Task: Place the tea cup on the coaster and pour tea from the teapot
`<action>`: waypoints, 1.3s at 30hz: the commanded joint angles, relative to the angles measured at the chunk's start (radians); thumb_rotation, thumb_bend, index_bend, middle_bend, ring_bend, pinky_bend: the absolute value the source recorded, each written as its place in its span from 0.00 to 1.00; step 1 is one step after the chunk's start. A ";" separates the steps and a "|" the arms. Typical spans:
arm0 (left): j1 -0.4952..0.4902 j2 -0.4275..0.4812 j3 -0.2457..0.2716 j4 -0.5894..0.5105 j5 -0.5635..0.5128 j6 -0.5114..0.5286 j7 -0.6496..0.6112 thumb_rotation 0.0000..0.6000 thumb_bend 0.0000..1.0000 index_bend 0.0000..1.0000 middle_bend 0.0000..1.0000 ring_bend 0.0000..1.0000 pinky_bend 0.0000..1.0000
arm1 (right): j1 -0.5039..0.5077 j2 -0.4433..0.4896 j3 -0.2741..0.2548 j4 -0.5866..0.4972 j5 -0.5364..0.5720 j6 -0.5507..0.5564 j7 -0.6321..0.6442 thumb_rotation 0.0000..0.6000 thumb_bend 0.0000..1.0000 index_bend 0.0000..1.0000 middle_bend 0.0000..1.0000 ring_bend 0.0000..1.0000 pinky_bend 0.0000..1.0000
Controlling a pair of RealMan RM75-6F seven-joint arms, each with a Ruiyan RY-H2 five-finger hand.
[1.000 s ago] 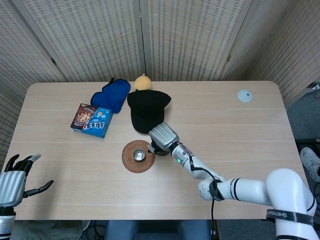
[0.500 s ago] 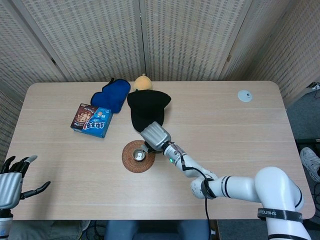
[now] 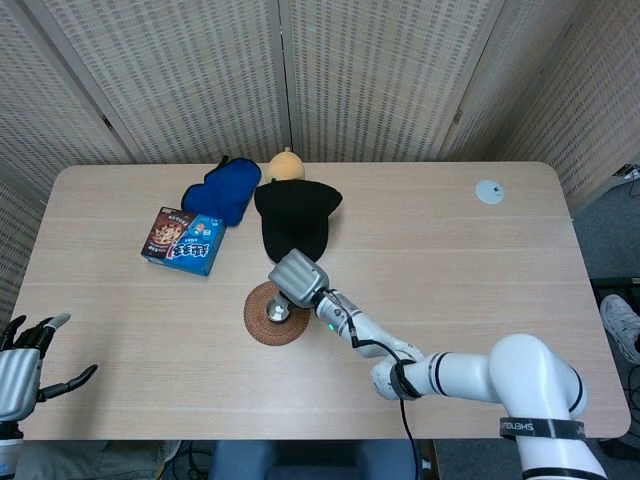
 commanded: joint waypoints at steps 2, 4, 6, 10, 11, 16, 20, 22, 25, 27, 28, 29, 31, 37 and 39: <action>0.002 0.000 0.000 0.002 0.000 0.001 -0.003 0.18 0.06 0.19 0.23 0.29 0.07 | 0.005 -0.003 -0.004 0.006 -0.006 0.004 -0.010 0.55 0.46 1.00 1.00 1.00 0.55; 0.004 0.000 0.000 0.003 -0.002 0.001 -0.004 0.18 0.06 0.19 0.23 0.29 0.07 | 0.010 -0.001 -0.006 0.008 -0.011 0.009 -0.023 0.55 0.46 1.00 1.00 1.00 0.55; 0.006 -0.001 0.000 0.003 -0.003 0.000 -0.005 0.19 0.06 0.19 0.23 0.29 0.07 | 0.016 0.000 -0.008 0.007 -0.020 0.017 -0.040 0.55 0.46 1.00 1.00 1.00 0.55; 0.008 -0.001 0.000 0.005 -0.004 0.002 -0.009 0.19 0.06 0.19 0.23 0.29 0.07 | 0.030 0.006 -0.009 0.001 -0.026 0.023 -0.072 0.56 0.46 1.00 1.00 1.00 0.55; 0.009 -0.001 0.000 0.006 -0.004 0.002 -0.010 0.18 0.06 0.19 0.23 0.29 0.07 | 0.033 0.006 -0.010 -0.001 -0.027 0.025 -0.080 0.56 0.46 1.00 1.00 1.00 0.55; 0.014 -0.002 0.001 0.012 -0.005 0.003 -0.019 0.19 0.06 0.19 0.23 0.29 0.07 | 0.040 0.008 -0.021 -0.005 -0.022 0.031 -0.118 0.56 0.46 1.00 1.00 1.00 0.55; 0.017 -0.003 0.001 0.016 -0.005 0.004 -0.023 0.18 0.06 0.19 0.23 0.29 0.07 | 0.046 0.004 -0.026 -0.005 -0.021 0.037 -0.142 0.56 0.46 1.00 1.00 1.00 0.55; 0.018 -0.004 0.001 0.017 -0.005 0.005 -0.025 0.18 0.06 0.19 0.23 0.29 0.07 | 0.049 0.002 -0.029 -0.003 -0.021 0.040 -0.153 0.56 0.46 1.00 1.00 1.00 0.55; 0.020 -0.005 0.001 0.020 -0.005 0.005 -0.027 0.18 0.06 0.19 0.23 0.29 0.07 | 0.054 -0.002 -0.030 0.001 -0.020 0.042 -0.169 0.55 0.47 1.00 1.00 1.00 0.55; 0.021 -0.005 0.001 0.021 -0.005 0.005 -0.028 0.18 0.06 0.19 0.23 0.29 0.07 | 0.058 -0.006 -0.032 0.005 -0.019 0.043 -0.180 0.56 0.47 1.00 1.00 1.00 0.55; 0.021 -0.005 0.001 0.022 -0.005 0.005 -0.029 0.19 0.06 0.19 0.23 0.29 0.07 | 0.059 -0.007 -0.033 0.007 -0.020 0.044 -0.185 0.56 0.47 1.00 1.00 1.00 0.55; 0.021 -0.006 0.001 0.022 -0.006 0.005 -0.029 0.19 0.06 0.19 0.23 0.29 0.06 | 0.060 -0.009 -0.035 0.010 -0.021 0.045 -0.189 0.56 0.47 1.00 1.00 1.00 0.55; 0.022 -0.006 0.001 0.023 -0.006 0.005 -0.030 0.18 0.06 0.19 0.23 0.29 0.06 | 0.063 -0.011 -0.038 0.014 -0.024 0.046 -0.200 0.56 0.47 1.00 1.00 1.00 0.55; 0.023 -0.008 0.000 0.027 -0.007 0.002 -0.032 0.18 0.06 0.19 0.23 0.29 0.06 | 0.070 -0.014 -0.044 0.016 -0.032 0.050 -0.225 0.56 0.47 1.00 1.00 1.00 0.55; 0.023 -0.010 0.000 0.029 -0.006 0.002 -0.031 0.19 0.06 0.19 0.23 0.29 0.06 | 0.072 -0.016 -0.045 0.017 -0.037 0.052 -0.232 0.56 0.47 1.00 1.00 1.00 0.56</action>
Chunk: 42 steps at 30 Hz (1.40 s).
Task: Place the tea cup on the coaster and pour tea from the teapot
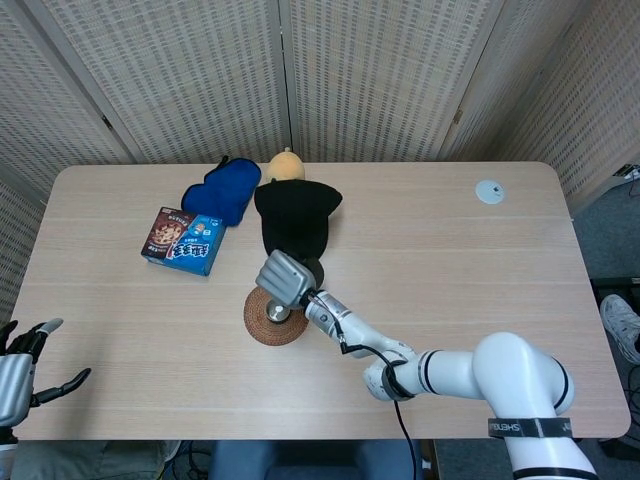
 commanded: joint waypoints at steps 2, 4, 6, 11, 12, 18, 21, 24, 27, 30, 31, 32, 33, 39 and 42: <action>0.001 -0.002 0.000 0.004 0.000 0.001 0.003 0.19 0.06 0.19 0.23 0.29 0.06 | 0.004 -0.004 -0.003 0.003 -0.007 0.004 -0.013 0.56 0.48 1.00 1.00 1.00 0.56; 0.002 -0.003 -0.001 0.005 -0.001 0.002 0.002 0.19 0.06 0.19 0.23 0.29 0.06 | 0.007 -0.005 -0.005 0.004 -0.011 0.004 -0.021 0.56 0.48 1.00 1.00 1.00 0.56; 0.003 -0.004 -0.002 0.008 -0.002 0.002 0.001 0.18 0.06 0.19 0.23 0.29 0.06 | 0.010 -0.007 -0.008 0.006 -0.017 0.004 -0.032 0.56 0.48 1.00 1.00 1.00 0.56; 0.006 -0.006 -0.001 0.010 -0.003 0.003 -0.003 0.18 0.06 0.19 0.23 0.29 0.06 | 0.024 -0.010 -0.011 0.005 -0.018 0.005 -0.074 0.56 0.48 1.00 1.00 1.00 0.56; 0.008 -0.006 -0.001 0.011 -0.003 0.005 -0.004 0.18 0.06 0.19 0.23 0.29 0.06 | 0.030 -0.011 -0.011 0.004 -0.018 0.006 -0.089 0.56 0.48 1.00 1.00 1.00 0.56; 0.013 -0.007 -0.001 0.018 -0.003 0.010 -0.012 0.19 0.06 0.19 0.23 0.29 0.06 | 0.042 -0.014 -0.011 -0.006 0.001 0.001 -0.123 0.56 0.48 1.00 1.00 1.00 0.56; 0.016 -0.007 0.000 0.022 -0.003 0.011 -0.017 0.19 0.06 0.19 0.23 0.29 0.06 | 0.043 -0.014 -0.017 -0.007 0.002 0.000 -0.132 0.56 0.48 1.00 1.00 1.00 0.56; 0.016 -0.009 -0.001 0.026 -0.004 0.009 -0.019 0.18 0.06 0.19 0.23 0.29 0.06 | 0.045 -0.014 -0.020 -0.003 0.001 0.000 -0.137 0.56 0.48 1.00 1.00 1.00 0.56; 0.015 -0.011 -0.001 0.028 -0.003 0.007 -0.020 0.18 0.06 0.19 0.23 0.29 0.06 | 0.045 -0.015 -0.022 -0.002 -0.003 0.001 -0.138 0.56 0.49 1.00 1.00 1.00 0.56; 0.014 -0.012 -0.001 0.029 -0.002 0.005 -0.018 0.18 0.06 0.19 0.23 0.29 0.06 | 0.046 -0.015 -0.027 0.000 -0.005 -0.001 -0.143 0.56 0.49 1.00 1.00 1.00 0.56; 0.014 -0.012 -0.001 0.030 -0.002 0.005 -0.017 0.18 0.06 0.19 0.23 0.29 0.06 | 0.047 -0.015 -0.028 0.001 -0.005 -0.002 -0.145 0.56 0.49 1.00 1.00 1.00 0.56; 0.014 -0.012 -0.002 0.029 -0.002 0.005 -0.018 0.18 0.06 0.19 0.23 0.29 0.06 | 0.047 -0.014 -0.029 0.000 -0.006 -0.002 -0.145 0.56 0.49 1.00 1.00 1.00 0.56; 0.014 -0.012 -0.002 0.029 -0.003 0.005 -0.018 0.19 0.06 0.19 0.23 0.29 0.06 | 0.046 -0.014 -0.029 -0.001 -0.006 -0.002 -0.145 0.56 0.49 1.00 1.00 1.00 0.56; 0.015 -0.010 -0.003 0.028 -0.002 0.008 -0.017 0.18 0.06 0.19 0.23 0.29 0.06 | 0.048 -0.010 -0.031 -0.009 -0.006 0.002 -0.154 0.56 0.50 1.00 1.00 1.00 0.57; 0.016 -0.009 -0.003 0.027 -0.001 0.009 -0.016 0.19 0.06 0.19 0.23 0.29 0.06 | 0.049 -0.008 -0.031 -0.016 -0.005 0.005 -0.161 0.56 0.50 1.00 1.00 1.00 0.57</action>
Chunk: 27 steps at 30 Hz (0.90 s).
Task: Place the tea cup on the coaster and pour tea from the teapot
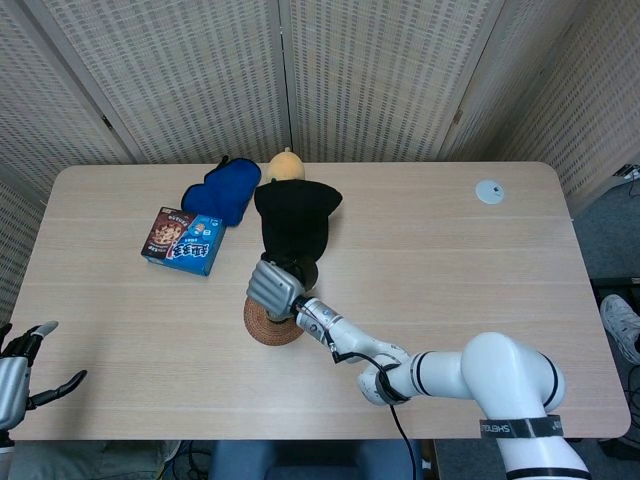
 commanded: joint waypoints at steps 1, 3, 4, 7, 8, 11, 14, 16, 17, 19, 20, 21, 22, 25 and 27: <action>0.001 0.001 0.000 0.000 0.000 0.001 0.000 0.19 0.06 0.19 0.23 0.29 0.06 | 0.001 0.002 -0.001 -0.005 0.001 0.002 -0.006 0.56 0.50 1.00 1.00 1.00 0.57; 0.002 0.001 0.000 -0.001 0.001 0.002 0.000 0.19 0.06 0.19 0.23 0.29 0.06 | 0.002 0.004 -0.002 -0.008 0.003 0.004 -0.012 0.56 0.50 1.00 1.00 1.00 0.57; 0.002 0.001 0.000 -0.001 0.001 0.003 0.000 0.19 0.06 0.19 0.23 0.29 0.06 | 0.003 0.004 -0.003 -0.009 0.004 0.004 -0.016 0.56 0.50 1.00 1.00 1.00 0.57; 0.003 0.002 0.000 -0.002 0.001 0.003 -0.001 0.18 0.06 0.19 0.23 0.29 0.06 | 0.004 0.005 -0.006 -0.014 0.008 0.007 -0.026 0.56 0.50 1.00 1.00 1.00 0.57; 0.004 0.002 0.000 -0.002 0.001 0.004 -0.001 0.18 0.06 0.19 0.23 0.29 0.06 | 0.004 0.005 -0.006 -0.016 0.009 0.008 -0.028 0.56 0.50 1.00 1.00 1.00 0.57; 0.005 0.002 0.001 -0.001 0.002 0.005 -0.002 0.18 0.06 0.19 0.23 0.29 0.06 | 0.004 0.007 -0.008 -0.023 0.012 0.012 -0.036 0.56 0.50 1.00 1.00 1.00 0.57; 0.006 0.002 0.000 0.000 0.001 0.006 -0.004 0.18 0.06 0.19 0.23 0.29 0.06 | 0.005 0.007 -0.011 -0.026 0.017 0.013 -0.044 0.56 0.50 1.00 1.00 1.00 0.57; 0.007 0.002 0.001 0.001 0.002 0.007 -0.006 0.19 0.06 0.19 0.23 0.29 0.06 | 0.006 0.007 -0.013 -0.028 0.021 0.015 -0.053 0.56 0.50 1.00 1.00 1.00 0.57; 0.008 0.001 0.001 0.002 0.002 0.007 -0.006 0.19 0.06 0.19 0.23 0.29 0.06 | 0.006 0.007 -0.014 -0.029 0.025 0.016 -0.056 0.56 0.50 1.00 1.00 1.00 0.57; 0.008 0.001 0.002 0.002 0.002 0.006 -0.007 0.18 0.06 0.19 0.23 0.29 0.06 | 0.007 0.006 -0.014 -0.030 0.029 0.018 -0.061 0.56 0.50 1.00 1.00 1.00 0.57; 0.009 0.001 0.001 0.003 0.001 0.006 -0.008 0.18 0.06 0.19 0.23 0.29 0.06 | 0.007 0.006 -0.014 -0.031 0.032 0.018 -0.062 0.56 0.50 1.00 1.00 1.00 0.57; 0.009 0.001 0.001 0.004 0.001 0.006 -0.008 0.18 0.06 0.19 0.23 0.29 0.06 | 0.008 0.006 -0.015 -0.031 0.033 0.020 -0.066 0.56 0.50 1.00 1.00 1.00 0.57; 0.009 0.000 0.001 0.005 0.001 0.006 -0.009 0.19 0.06 0.19 0.23 0.29 0.06 | 0.008 0.006 -0.016 -0.032 0.034 0.020 -0.069 0.56 0.50 1.00 1.00 1.00 0.57; 0.009 0.000 0.001 0.007 0.002 0.006 -0.009 0.18 0.06 0.19 0.23 0.29 0.06 | 0.009 0.007 -0.021 -0.034 0.039 0.021 -0.078 0.56 0.50 1.00 1.00 1.00 0.57; 0.008 0.000 0.000 0.007 0.002 0.005 -0.010 0.18 0.06 0.19 0.23 0.29 0.06 | 0.009 0.006 -0.021 -0.036 0.045 0.023 -0.082 0.56 0.50 1.00 1.00 1.00 0.57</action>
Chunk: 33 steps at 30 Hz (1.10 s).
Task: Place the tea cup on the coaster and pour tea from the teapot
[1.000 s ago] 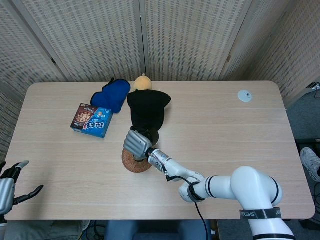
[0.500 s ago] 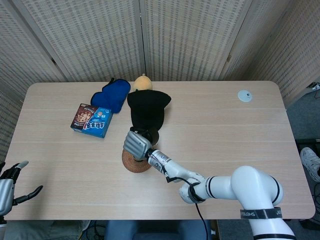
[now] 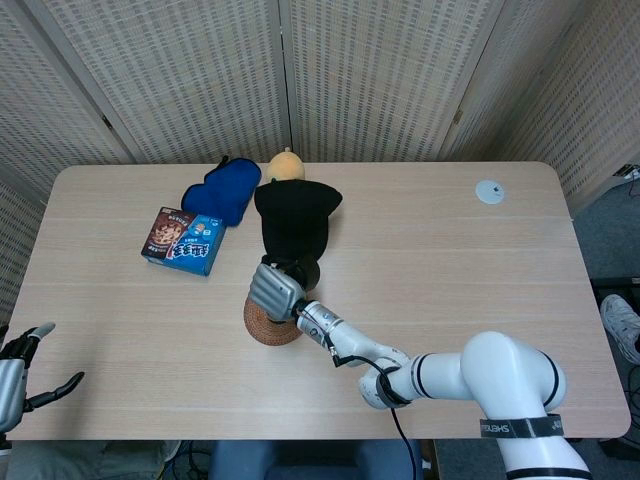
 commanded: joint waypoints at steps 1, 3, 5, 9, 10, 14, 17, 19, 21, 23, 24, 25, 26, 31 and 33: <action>-0.001 0.000 0.000 0.000 0.000 -0.001 -0.001 0.18 0.06 0.19 0.23 0.29 0.06 | 0.000 -0.001 -0.001 -0.002 0.007 0.004 -0.006 0.56 0.50 1.00 1.00 1.00 0.57; -0.001 0.000 0.000 0.001 0.001 -0.001 0.000 0.18 0.06 0.19 0.23 0.29 0.06 | 0.001 -0.002 0.000 -0.004 0.013 0.005 -0.008 0.56 0.50 1.00 1.00 1.00 0.57; -0.001 -0.001 0.000 0.001 0.001 -0.001 0.000 0.19 0.06 0.19 0.23 0.29 0.06 | 0.001 -0.002 -0.001 -0.004 0.015 0.006 -0.010 0.56 0.50 1.00 1.00 1.00 0.57; 0.000 -0.001 0.000 0.002 -0.001 -0.003 0.000 0.18 0.06 0.19 0.23 0.29 0.06 | 0.000 -0.002 0.000 -0.006 0.023 0.006 -0.007 0.56 0.50 1.00 1.00 1.00 0.57; 0.000 -0.001 0.000 0.002 -0.001 -0.003 0.000 0.18 0.06 0.19 0.23 0.29 0.06 | 0.000 -0.001 0.001 -0.006 0.025 0.005 -0.006 0.56 0.50 1.00 1.00 1.00 0.57; 0.000 -0.001 0.000 0.000 -0.002 -0.005 0.001 0.18 0.06 0.19 0.23 0.29 0.05 | -0.004 -0.001 0.007 -0.008 0.039 0.002 0.011 0.56 0.50 1.00 1.00 1.00 0.57; 0.000 0.000 0.000 -0.001 -0.004 -0.008 0.004 0.18 0.06 0.19 0.23 0.29 0.05 | -0.009 -0.001 0.013 -0.005 0.049 0.001 0.031 0.57 0.50 1.00 1.00 1.00 0.57; 0.000 0.000 0.000 -0.002 -0.006 -0.009 0.004 0.18 0.06 0.19 0.23 0.29 0.05 | -0.013 -0.001 0.017 -0.002 0.059 0.000 0.045 0.56 0.50 1.00 1.00 1.00 0.57; 0.000 0.000 0.000 -0.002 -0.007 -0.011 0.003 0.19 0.06 0.19 0.23 0.29 0.05 | -0.019 0.000 0.023 -0.003 0.065 0.000 0.065 0.57 0.50 1.00 1.00 1.00 0.58; 0.000 0.001 0.000 -0.004 -0.008 -0.013 -0.002 0.19 0.06 0.19 0.23 0.29 0.05 | -0.025 0.000 0.027 -0.003 0.061 0.004 0.083 0.57 0.50 1.00 1.00 1.00 0.59; 0.000 0.001 0.000 -0.002 -0.009 -0.013 0.000 0.18 0.06 0.19 0.23 0.29 0.05 | -0.030 0.000 0.030 -0.002 0.055 0.006 0.102 0.57 0.50 1.00 1.00 1.00 0.59; 0.000 0.001 0.000 -0.002 -0.009 -0.013 0.001 0.19 0.06 0.19 0.23 0.29 0.05 | -0.035 0.000 0.034 -0.003 0.054 0.007 0.117 0.57 0.50 1.00 1.00 1.00 0.60; 0.000 0.001 0.001 -0.002 -0.009 -0.014 0.001 0.19 0.06 0.19 0.23 0.29 0.05 | -0.040 0.000 0.040 -0.004 0.049 0.011 0.134 0.57 0.50 1.00 1.00 1.00 0.61; -0.001 0.001 0.001 -0.006 -0.008 -0.016 0.005 0.19 0.06 0.19 0.23 0.29 0.05 | -0.072 0.005 0.062 -0.004 0.011 0.035 0.229 0.57 0.50 1.00 1.00 1.00 0.61; -0.003 0.002 0.001 -0.008 -0.007 -0.019 0.008 0.18 0.06 0.19 0.23 0.29 0.05 | -0.093 0.012 0.077 -0.012 -0.001 0.044 0.286 0.57 0.50 1.00 1.00 1.00 0.61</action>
